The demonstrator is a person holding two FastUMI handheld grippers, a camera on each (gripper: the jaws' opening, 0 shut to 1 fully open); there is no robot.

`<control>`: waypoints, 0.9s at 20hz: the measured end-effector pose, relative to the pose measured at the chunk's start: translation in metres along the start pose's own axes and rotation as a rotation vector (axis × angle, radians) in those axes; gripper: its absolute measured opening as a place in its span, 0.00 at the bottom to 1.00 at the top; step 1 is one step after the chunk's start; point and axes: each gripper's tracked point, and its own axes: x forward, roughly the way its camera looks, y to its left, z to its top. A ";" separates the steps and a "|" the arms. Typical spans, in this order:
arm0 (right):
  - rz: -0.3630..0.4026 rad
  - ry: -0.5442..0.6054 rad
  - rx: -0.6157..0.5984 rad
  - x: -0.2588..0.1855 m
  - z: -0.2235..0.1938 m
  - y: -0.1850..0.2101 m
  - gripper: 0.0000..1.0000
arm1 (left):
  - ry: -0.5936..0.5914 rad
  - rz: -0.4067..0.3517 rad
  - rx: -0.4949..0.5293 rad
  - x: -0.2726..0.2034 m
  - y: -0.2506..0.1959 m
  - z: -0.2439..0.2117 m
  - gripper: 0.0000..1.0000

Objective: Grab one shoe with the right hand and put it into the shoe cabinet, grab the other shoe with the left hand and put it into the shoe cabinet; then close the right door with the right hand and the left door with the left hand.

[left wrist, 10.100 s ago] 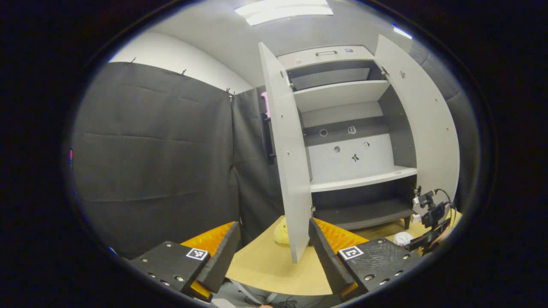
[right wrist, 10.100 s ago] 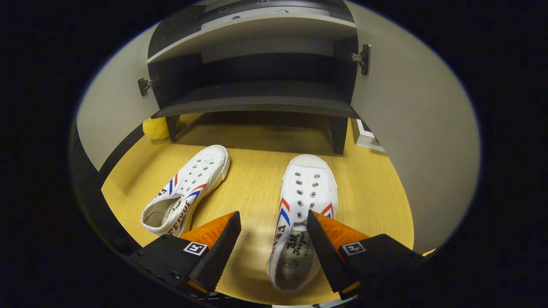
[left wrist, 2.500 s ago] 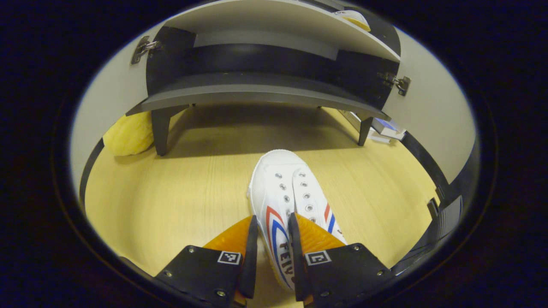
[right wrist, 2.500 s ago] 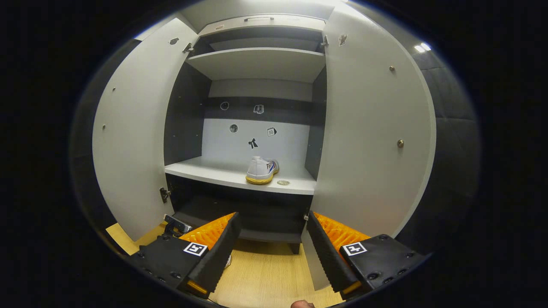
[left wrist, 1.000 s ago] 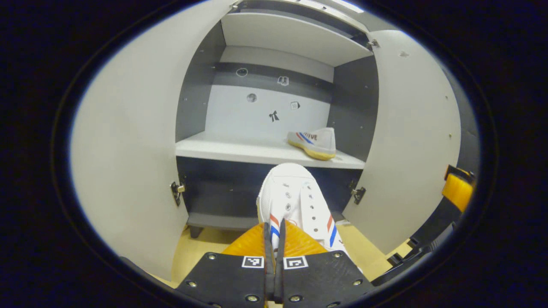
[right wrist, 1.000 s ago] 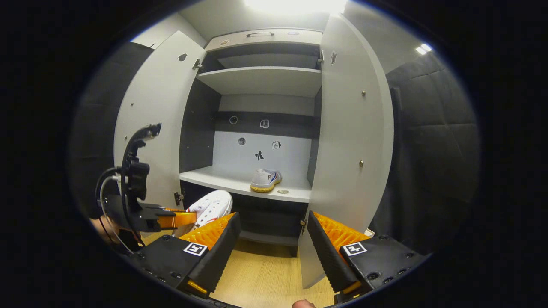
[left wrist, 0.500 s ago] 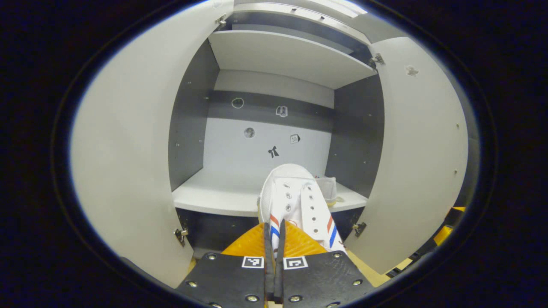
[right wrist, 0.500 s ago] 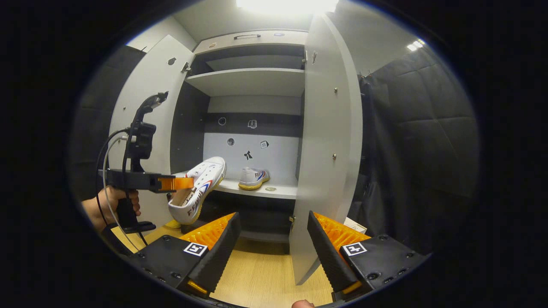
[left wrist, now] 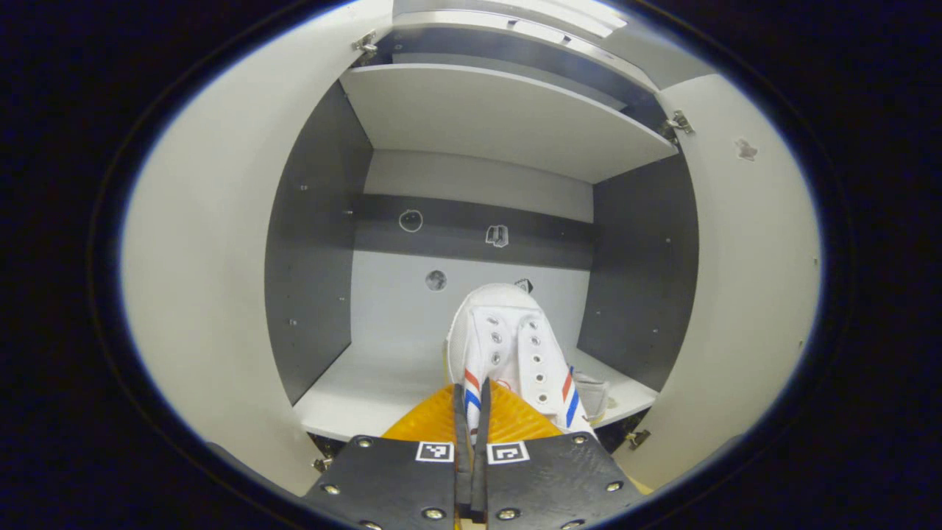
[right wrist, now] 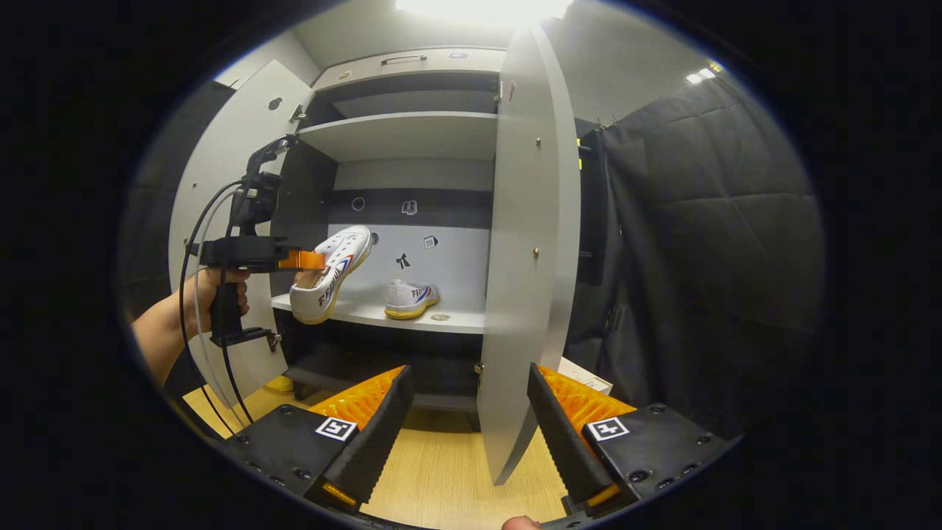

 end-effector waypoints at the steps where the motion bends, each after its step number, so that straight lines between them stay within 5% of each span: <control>1: -0.004 -0.002 -0.001 0.001 -0.001 0.000 0.98 | -0.004 0.001 -0.001 0.000 0.000 -0.001 0.01; 18: -0.066 0.004 -0.008 0.003 -0.006 0.004 0.98 | 0.161 0.039 -0.004 0.010 0.000 -0.016 0.01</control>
